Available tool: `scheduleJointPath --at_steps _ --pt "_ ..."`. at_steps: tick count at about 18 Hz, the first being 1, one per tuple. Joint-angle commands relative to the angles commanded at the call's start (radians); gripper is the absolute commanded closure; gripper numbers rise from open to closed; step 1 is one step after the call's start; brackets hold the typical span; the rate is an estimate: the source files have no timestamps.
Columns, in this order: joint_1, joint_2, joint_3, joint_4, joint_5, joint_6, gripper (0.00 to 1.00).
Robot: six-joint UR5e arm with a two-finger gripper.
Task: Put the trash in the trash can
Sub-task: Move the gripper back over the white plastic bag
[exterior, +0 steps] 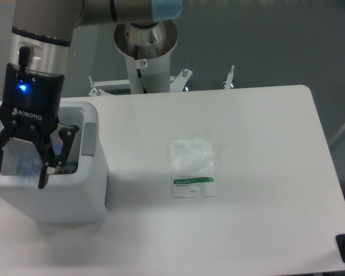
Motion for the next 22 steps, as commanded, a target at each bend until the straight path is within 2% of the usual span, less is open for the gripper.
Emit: scheduleJointPath --at_steps 3,8,10,13,17,19,22 --pt "0.014 0.005 -0.011 -0.003 0.002 0.0 0.01" --pt "0.142 0.02 -0.031 -0.011 0.005 -0.002 0.0" --pt "0.201 0.025 -0.09 -0.012 0.006 0.0 0.0" --pt "0.299 0.071 -0.211 -0.011 0.073 0.03 0.0" --pt "0.376 0.084 -0.376 -0.012 0.118 0.078 0.0" --pt "0.425 0.078 -0.417 -0.015 0.12 0.1 0.0" --pt "0.448 0.045 -0.452 -0.05 0.152 0.118 0.0"
